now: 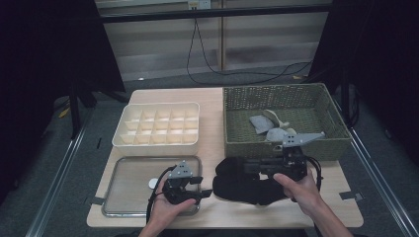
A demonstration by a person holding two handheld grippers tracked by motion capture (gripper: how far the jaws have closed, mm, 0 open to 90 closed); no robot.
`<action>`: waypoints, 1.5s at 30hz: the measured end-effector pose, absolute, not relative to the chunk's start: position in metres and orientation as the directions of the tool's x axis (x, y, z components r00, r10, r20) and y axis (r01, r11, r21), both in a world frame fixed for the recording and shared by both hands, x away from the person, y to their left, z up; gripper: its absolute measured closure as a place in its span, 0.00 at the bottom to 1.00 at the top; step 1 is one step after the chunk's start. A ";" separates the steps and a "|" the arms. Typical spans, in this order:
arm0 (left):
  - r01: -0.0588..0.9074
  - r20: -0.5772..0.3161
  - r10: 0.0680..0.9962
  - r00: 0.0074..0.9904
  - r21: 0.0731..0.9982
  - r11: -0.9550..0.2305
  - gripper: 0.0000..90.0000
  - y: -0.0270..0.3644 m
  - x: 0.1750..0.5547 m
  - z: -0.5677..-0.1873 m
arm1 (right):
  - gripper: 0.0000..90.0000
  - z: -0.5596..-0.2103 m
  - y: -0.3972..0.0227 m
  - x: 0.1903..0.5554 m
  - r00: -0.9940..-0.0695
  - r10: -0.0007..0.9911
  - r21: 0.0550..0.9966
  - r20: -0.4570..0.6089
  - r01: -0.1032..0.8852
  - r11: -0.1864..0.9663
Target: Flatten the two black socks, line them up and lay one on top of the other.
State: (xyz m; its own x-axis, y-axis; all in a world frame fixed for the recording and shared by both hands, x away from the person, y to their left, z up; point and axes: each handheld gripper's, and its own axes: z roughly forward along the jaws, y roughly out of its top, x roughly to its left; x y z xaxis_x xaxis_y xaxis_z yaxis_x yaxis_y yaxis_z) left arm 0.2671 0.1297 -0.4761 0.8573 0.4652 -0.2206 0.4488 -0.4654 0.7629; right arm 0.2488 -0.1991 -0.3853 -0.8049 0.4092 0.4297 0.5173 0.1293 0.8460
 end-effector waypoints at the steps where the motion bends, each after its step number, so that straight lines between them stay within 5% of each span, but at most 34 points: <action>1: 0.446 -0.221 0.461 0.859 0.764 -0.466 0.49 0.129 0.268 -0.476 | 0.92 -0.387 -0.201 0.248 -0.803 0.411 0.844 0.432 0.521 0.129; 26: 0.456 -0.245 0.437 0.866 0.746 -0.486 0.68 0.090 0.303 -0.480 | 0.89 -0.463 -0.263 0.241 -0.662 0.610 0.751 0.435 0.640 0.159; 45: 0.434 -0.235 0.393 0.889 0.703 -0.563 0.65 0.076 0.292 -0.500 | 0.65 -0.476 -0.300 0.232 -0.556 0.746 0.737 0.366 0.663 0.133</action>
